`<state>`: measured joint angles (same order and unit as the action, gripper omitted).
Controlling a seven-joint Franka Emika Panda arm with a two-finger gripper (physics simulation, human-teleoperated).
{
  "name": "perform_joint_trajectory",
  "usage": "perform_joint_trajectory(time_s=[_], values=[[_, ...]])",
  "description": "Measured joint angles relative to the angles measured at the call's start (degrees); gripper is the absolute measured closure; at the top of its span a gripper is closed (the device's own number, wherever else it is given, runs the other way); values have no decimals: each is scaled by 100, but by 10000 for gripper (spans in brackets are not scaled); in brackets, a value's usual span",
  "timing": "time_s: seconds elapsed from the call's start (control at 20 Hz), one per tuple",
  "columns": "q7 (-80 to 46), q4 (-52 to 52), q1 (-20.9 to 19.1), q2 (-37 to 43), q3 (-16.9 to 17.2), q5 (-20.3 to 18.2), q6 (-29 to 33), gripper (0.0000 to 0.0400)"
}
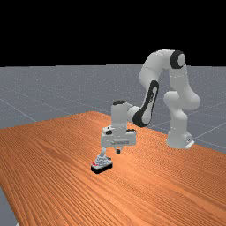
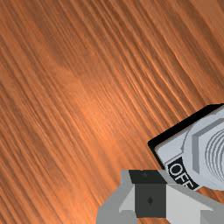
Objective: Turn on the trigger
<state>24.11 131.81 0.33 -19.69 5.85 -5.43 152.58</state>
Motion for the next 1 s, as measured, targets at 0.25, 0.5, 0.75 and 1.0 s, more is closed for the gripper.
perform_joint_trajectory(time_s=[0.25,0.5,0.75,1.0], values=[[1401,-93,-536,-39,-138,53,-49,400],[1368,-110,-537,-76,-129,41,-30,400],[1371,-168,-626,-111,-72,-4,-55,400],[1374,-429,-616,-261,-67,39,-166,400]])
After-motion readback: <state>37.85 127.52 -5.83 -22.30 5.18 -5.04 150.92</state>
